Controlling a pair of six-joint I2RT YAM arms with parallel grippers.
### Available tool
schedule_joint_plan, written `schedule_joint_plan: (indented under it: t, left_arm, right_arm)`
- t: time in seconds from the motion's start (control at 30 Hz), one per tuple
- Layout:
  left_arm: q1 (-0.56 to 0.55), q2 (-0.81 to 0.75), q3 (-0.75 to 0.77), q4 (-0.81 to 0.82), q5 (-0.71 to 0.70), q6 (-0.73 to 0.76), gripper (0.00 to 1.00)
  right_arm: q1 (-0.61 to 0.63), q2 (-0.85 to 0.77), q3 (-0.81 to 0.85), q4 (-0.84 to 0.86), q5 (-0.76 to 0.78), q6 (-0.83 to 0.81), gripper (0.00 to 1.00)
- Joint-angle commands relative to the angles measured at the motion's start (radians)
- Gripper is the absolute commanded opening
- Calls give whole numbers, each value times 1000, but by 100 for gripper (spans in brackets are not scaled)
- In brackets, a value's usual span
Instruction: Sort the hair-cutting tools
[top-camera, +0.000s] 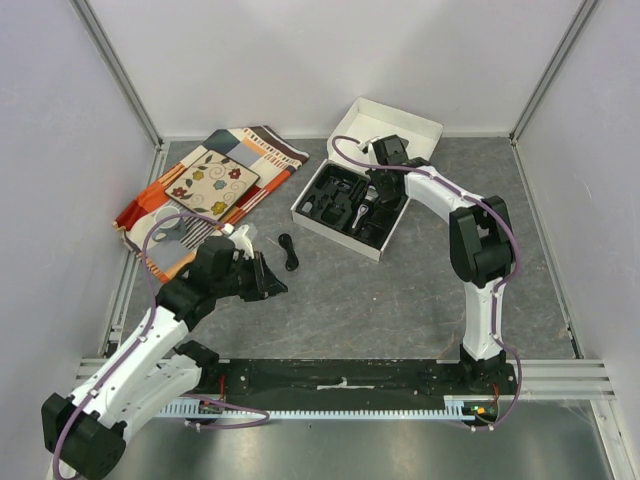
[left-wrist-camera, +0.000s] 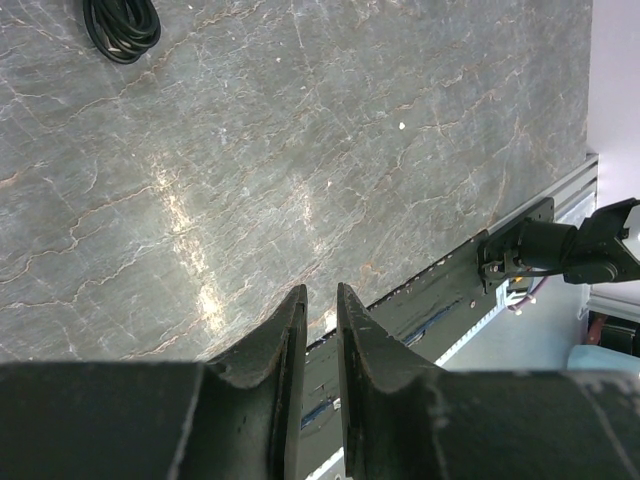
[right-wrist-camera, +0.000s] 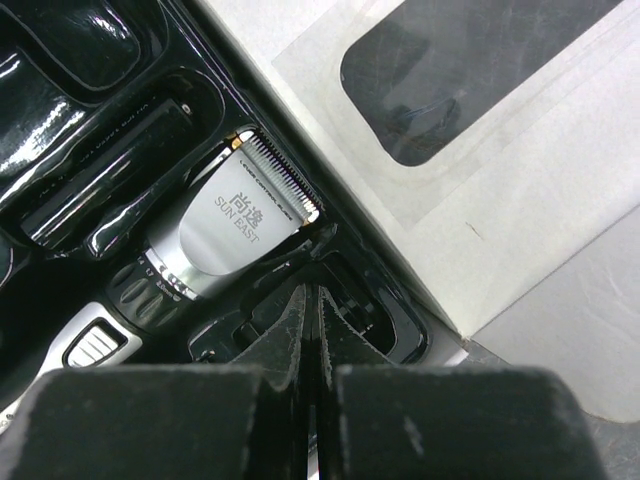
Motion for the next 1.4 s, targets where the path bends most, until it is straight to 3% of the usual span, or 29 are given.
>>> schedule_joint_plan:
  t: [0.0, 0.23, 0.37, 0.57, 0.67, 0.8, 1.07, 1.37]
  left_arm:
    - [0, -17, 43, 18, 19, 32, 25]
    - [0, 0, 96, -4, -23, 45, 25]
    - [0, 17, 101, -4, -57, 45, 25]
    - [0, 25, 94, -5, -124, -3, 25]
    - [0, 37, 87, 4, -169, -13, 43]
    - [0, 84, 95, 31, -222, -26, 45]
    - [0, 323, 141, 120, -294, -70, 47]
    - [-2, 688, 357, 118, -374, -30, 52]
  right_arm:
    - [2, -114, -19, 59, 8, 10, 0]
    - [65, -281, -60, 94, -4, 7, 2]
    - [200, -411, -130, 126, 44, -7, 6]
    - [346, -626, -328, 273, 36, 64, 28]
    - [370, -738, -431, 358, -22, 96, 33]
    - [370, -856, -560, 458, -90, 120, 41]
    - [373, -968, -672, 447, -111, 131, 44]
    - [403, -1039, -767, 444, -79, 137, 43]
